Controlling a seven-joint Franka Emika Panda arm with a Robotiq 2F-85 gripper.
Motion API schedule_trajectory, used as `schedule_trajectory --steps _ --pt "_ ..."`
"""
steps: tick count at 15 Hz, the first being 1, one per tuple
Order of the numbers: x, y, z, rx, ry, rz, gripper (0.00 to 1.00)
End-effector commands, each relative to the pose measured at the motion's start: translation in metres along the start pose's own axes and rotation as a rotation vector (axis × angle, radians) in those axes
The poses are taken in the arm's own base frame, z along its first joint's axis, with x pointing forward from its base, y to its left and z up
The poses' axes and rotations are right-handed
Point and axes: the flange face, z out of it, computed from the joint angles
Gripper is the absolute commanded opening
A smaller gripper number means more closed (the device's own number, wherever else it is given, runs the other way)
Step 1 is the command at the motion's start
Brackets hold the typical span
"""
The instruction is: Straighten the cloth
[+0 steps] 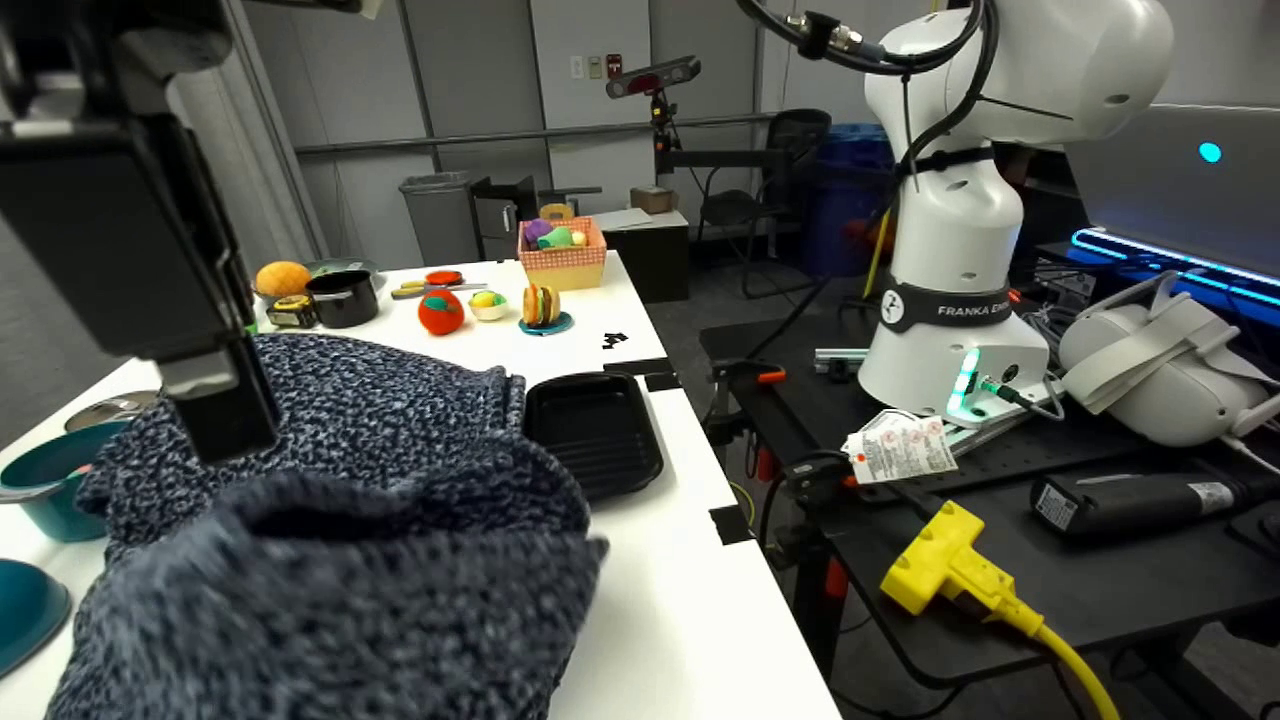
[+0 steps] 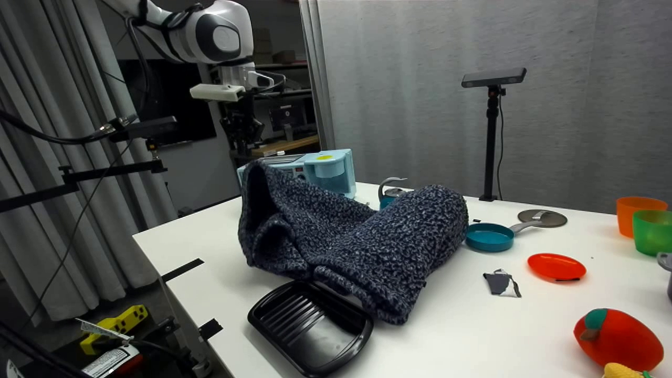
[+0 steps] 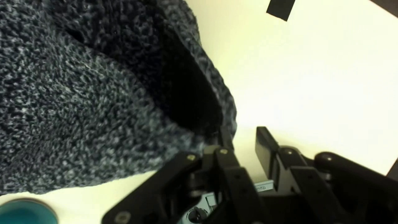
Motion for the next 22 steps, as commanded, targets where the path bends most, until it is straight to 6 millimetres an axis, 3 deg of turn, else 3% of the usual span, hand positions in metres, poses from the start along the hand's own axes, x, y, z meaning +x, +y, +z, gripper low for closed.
schedule_trajectory --steps 1,6,7,16,22 --pt "-0.014 0.012 0.000 -0.038 0.006 -0.014 0.59" --pt "-0.031 0.042 0.011 -0.041 -0.028 0.048 0.96" --pt "-0.038 0.052 0.017 -0.038 -0.045 0.074 1.00" --pt "-0.091 0.131 0.119 -0.031 -0.263 0.227 1.00" --pt "-0.088 0.180 0.170 -0.011 -0.313 0.309 1.00"
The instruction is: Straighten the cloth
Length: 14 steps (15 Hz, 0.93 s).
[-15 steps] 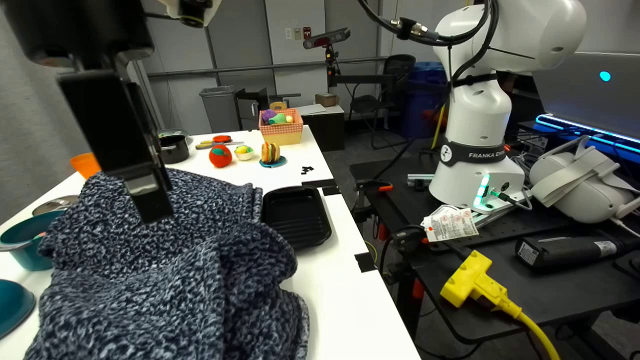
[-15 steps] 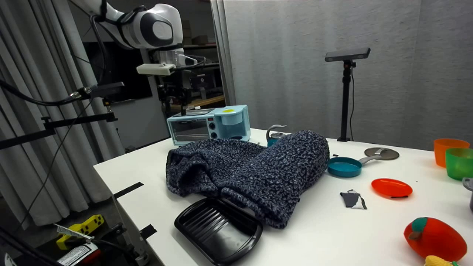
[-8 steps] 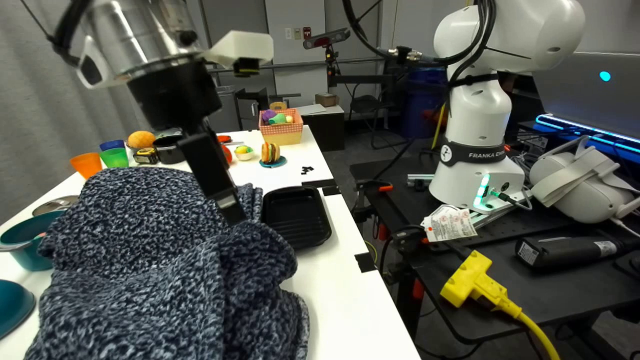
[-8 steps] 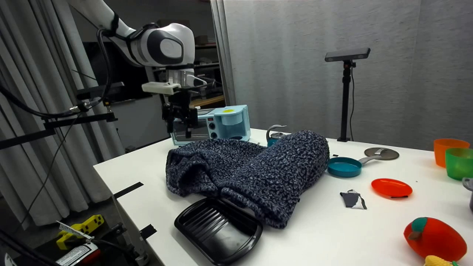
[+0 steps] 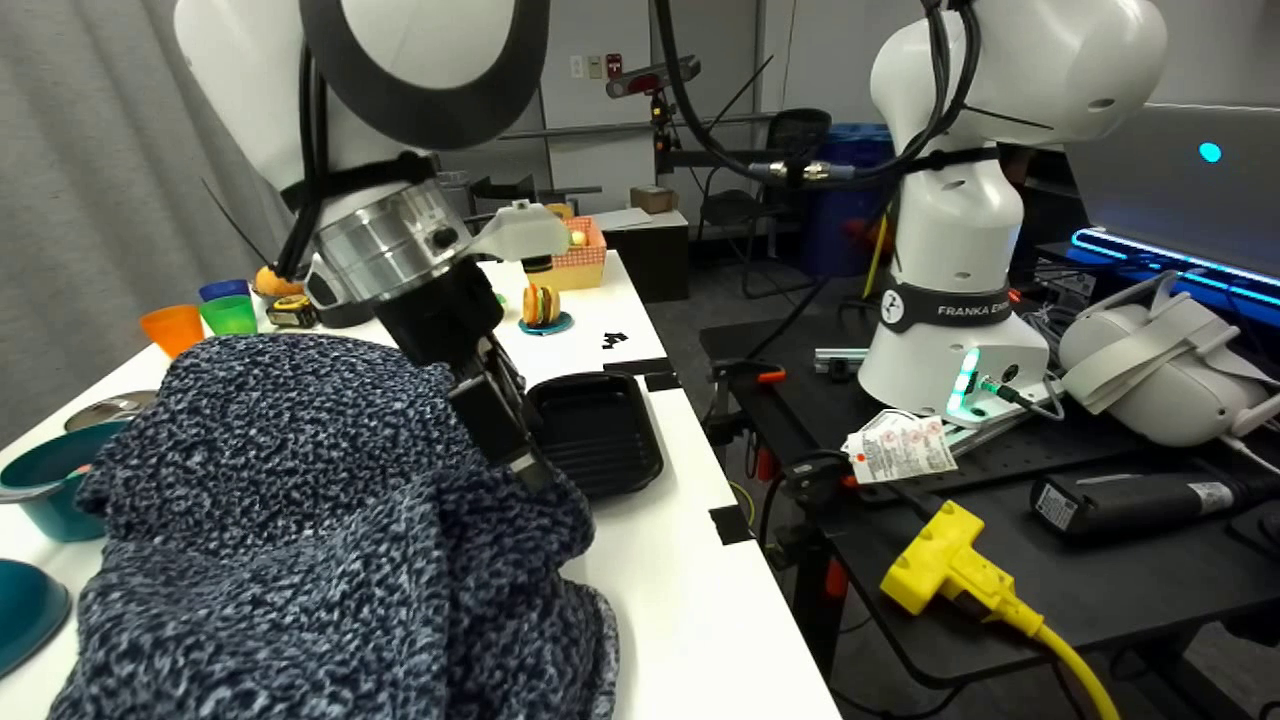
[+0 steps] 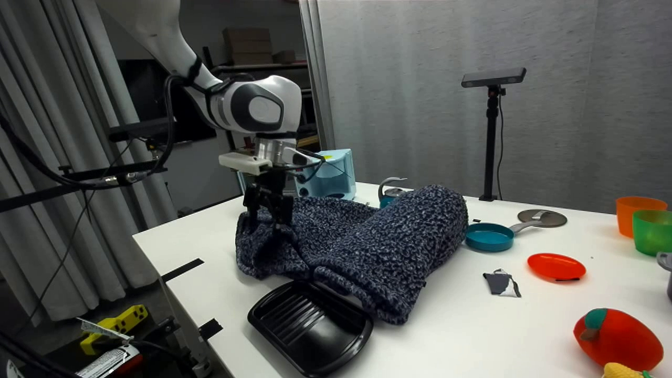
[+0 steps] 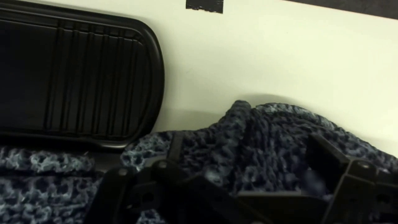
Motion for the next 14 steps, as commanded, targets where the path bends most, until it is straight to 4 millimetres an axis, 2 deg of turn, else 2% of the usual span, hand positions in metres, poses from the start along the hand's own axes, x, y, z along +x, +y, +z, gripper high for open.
schedule_trajectory --steps 1,2,3,4,9,13,14 --pt "0.023 0.020 0.021 0.019 -0.009 0.030 1.00" --pt "0.026 0.023 0.027 0.030 -0.019 0.036 1.00" --pt "0.029 0.024 0.032 0.044 -0.029 0.043 0.92" --pt "0.032 0.024 0.035 0.059 -0.036 0.048 0.72" --pt "0.035 0.004 0.033 0.079 -0.039 0.069 0.35" --pt "0.025 -0.027 0.019 0.083 -0.021 0.052 0.04" --pt "0.022 -0.037 0.013 0.085 -0.010 0.039 0.01"
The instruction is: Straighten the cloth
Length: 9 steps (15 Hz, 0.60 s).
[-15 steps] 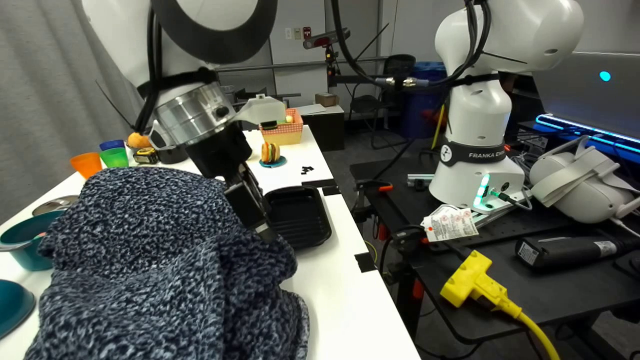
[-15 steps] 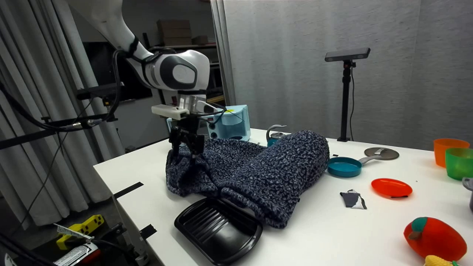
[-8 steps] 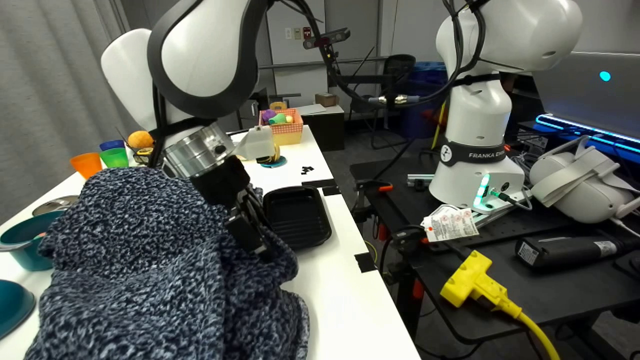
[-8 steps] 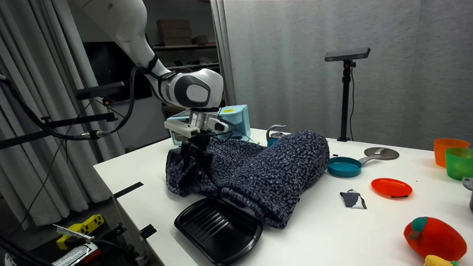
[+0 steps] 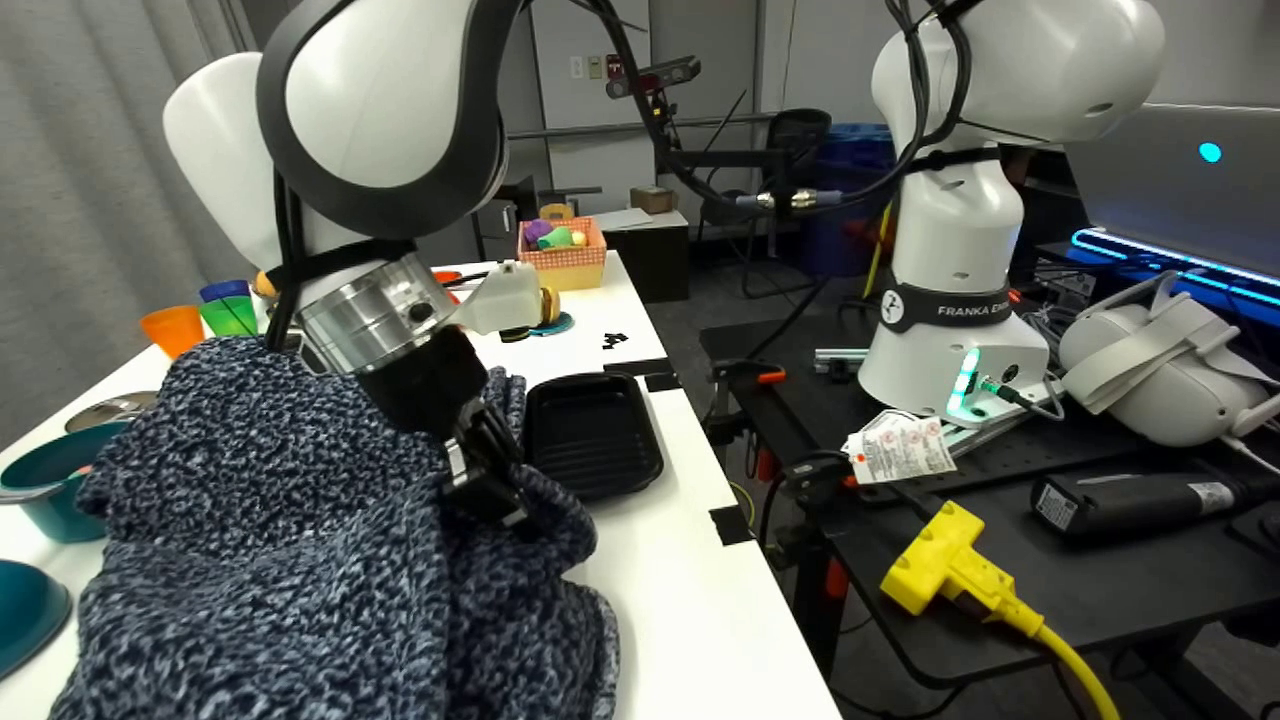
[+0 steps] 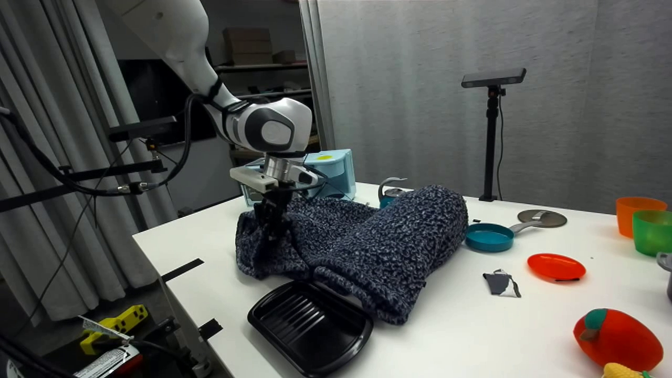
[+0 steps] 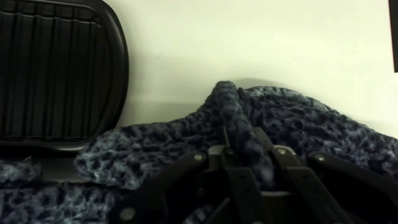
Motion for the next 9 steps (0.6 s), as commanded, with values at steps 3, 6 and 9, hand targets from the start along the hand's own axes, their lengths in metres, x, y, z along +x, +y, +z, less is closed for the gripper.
schedule_trajectory --steps 3,6,9 --pt "-0.029 -0.076 -0.041 0.036 0.064 -0.058 0.00" --pt "-0.046 -0.120 -0.078 0.108 0.132 -0.097 0.01" --pt "-0.063 -0.152 -0.125 0.211 0.219 -0.119 0.01"
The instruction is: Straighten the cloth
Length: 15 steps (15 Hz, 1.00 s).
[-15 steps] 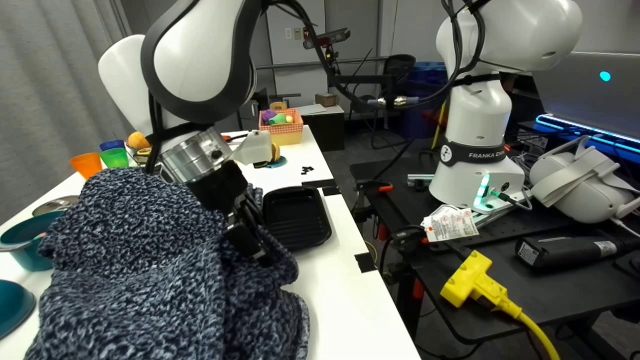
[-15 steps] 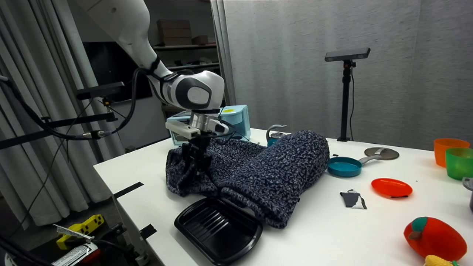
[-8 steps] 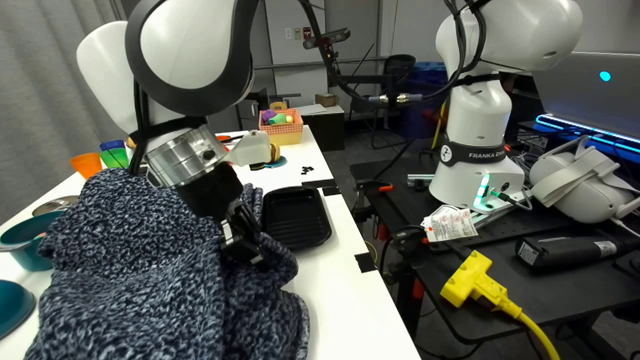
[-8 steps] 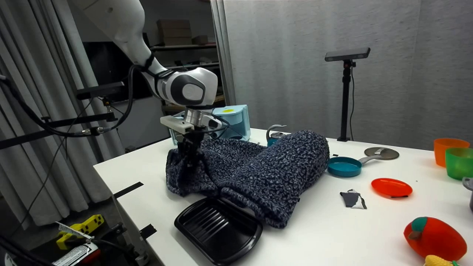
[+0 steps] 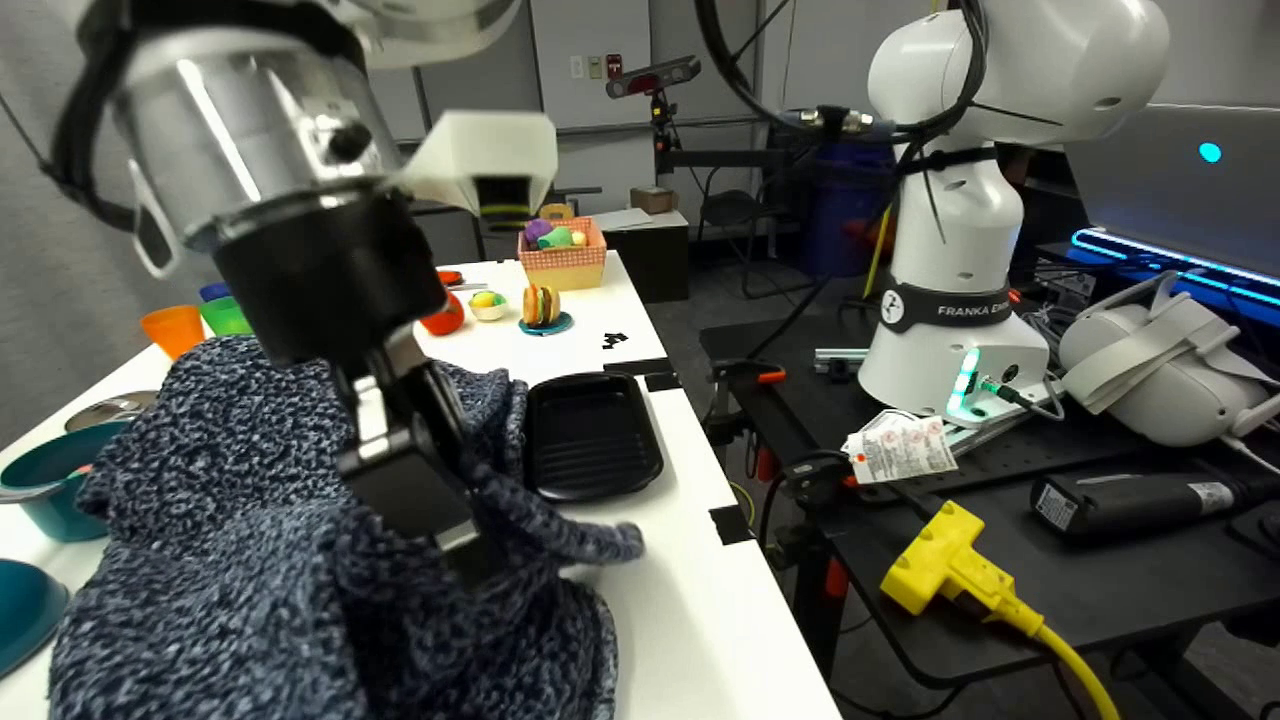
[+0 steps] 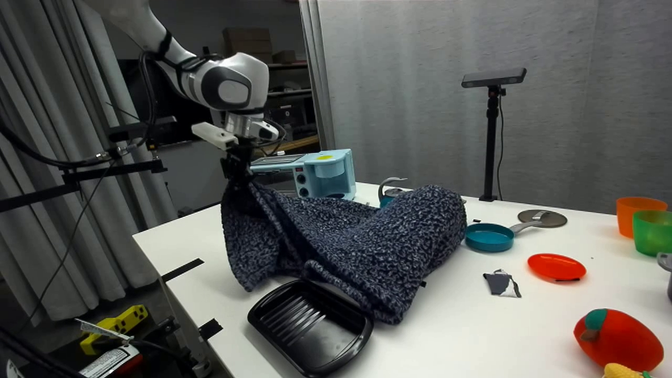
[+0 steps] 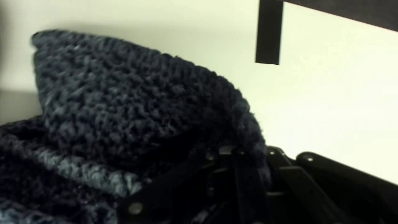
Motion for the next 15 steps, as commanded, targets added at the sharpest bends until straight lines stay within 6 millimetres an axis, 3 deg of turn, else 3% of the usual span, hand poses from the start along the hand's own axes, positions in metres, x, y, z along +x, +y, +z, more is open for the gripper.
schedule_trajectory --steps 1,4,7,10,15 --pt "-0.013 -0.038 -0.056 0.117 0.105 -0.008 0.01" --pt "-0.015 -0.052 -0.099 0.207 0.186 0.004 0.01" --pt "-0.015 -0.041 -0.110 0.221 0.235 0.035 0.01" --pt "-0.014 -0.014 -0.095 0.172 0.236 0.075 0.01" --pt "-0.030 0.056 -0.032 0.002 0.153 0.133 0.01"
